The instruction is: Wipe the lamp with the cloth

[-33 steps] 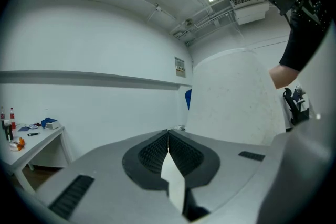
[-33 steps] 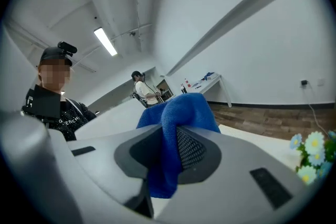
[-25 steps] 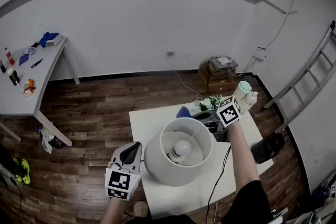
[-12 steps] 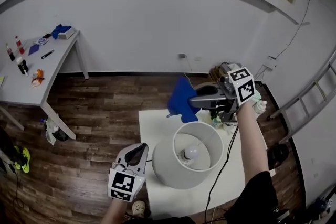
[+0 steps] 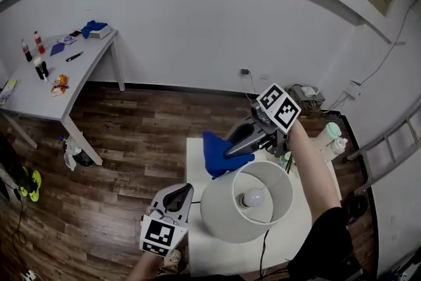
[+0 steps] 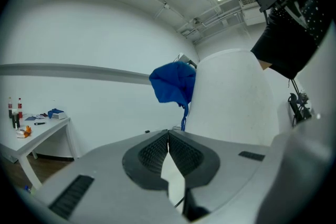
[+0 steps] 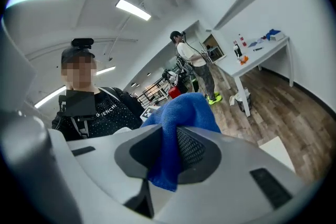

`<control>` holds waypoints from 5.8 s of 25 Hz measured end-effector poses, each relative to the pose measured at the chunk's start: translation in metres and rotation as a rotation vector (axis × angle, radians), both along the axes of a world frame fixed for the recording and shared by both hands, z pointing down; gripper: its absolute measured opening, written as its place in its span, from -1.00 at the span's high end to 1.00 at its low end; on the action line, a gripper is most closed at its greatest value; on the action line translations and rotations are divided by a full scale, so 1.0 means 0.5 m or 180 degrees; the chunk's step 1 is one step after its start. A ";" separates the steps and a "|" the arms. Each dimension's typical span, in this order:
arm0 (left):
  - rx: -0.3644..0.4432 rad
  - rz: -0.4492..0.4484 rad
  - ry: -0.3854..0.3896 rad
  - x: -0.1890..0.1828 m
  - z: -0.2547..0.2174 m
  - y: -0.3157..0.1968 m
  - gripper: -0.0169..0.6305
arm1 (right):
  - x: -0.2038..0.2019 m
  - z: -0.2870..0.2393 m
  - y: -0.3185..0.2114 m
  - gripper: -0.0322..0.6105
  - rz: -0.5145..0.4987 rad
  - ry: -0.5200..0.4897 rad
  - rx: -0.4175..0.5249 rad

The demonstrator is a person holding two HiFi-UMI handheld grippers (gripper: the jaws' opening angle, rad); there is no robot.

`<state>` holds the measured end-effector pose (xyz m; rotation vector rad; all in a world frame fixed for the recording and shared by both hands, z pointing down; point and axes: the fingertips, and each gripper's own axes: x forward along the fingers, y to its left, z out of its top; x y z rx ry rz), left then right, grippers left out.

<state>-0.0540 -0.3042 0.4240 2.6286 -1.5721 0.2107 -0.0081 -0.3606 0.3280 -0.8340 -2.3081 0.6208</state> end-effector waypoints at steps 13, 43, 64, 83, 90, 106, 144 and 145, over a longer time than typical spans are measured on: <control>-0.0088 -0.0096 -0.0046 -0.010 0.023 0.026 0.91 | -0.025 0.226 -0.045 0.67 0.0317 0.0817 -0.0040; -0.0084 0.0264 0.0101 -0.010 0.056 0.097 0.91 | -0.050 0.041 0.320 0.67 -0.0725 0.2094 0.4270; -0.0228 0.0447 0.0160 -0.038 0.087 0.028 0.91 | -0.006 0.353 0.416 0.67 -0.1458 0.2864 0.5932; -0.0193 0.0361 -0.0079 -0.034 0.115 0.110 0.91 | 0.083 0.431 0.279 0.67 0.3054 0.1045 0.6715; -0.0181 0.0314 -0.0103 -0.050 0.113 0.105 0.91 | 0.088 0.457 0.195 0.67 0.3450 0.1254 0.6574; -0.0155 0.0358 -0.0075 -0.041 0.108 0.073 0.91 | 0.148 0.409 0.301 0.67 0.4591 0.0092 0.4644; -0.0535 -0.0104 -0.0244 -0.025 0.179 0.055 0.91 | 0.244 0.399 0.045 0.67 0.3614 -0.1923 -0.1108; -0.0539 -0.0116 -0.0238 -0.026 0.179 0.056 0.91 | 0.234 0.415 0.048 0.67 0.3589 -0.1747 -0.0971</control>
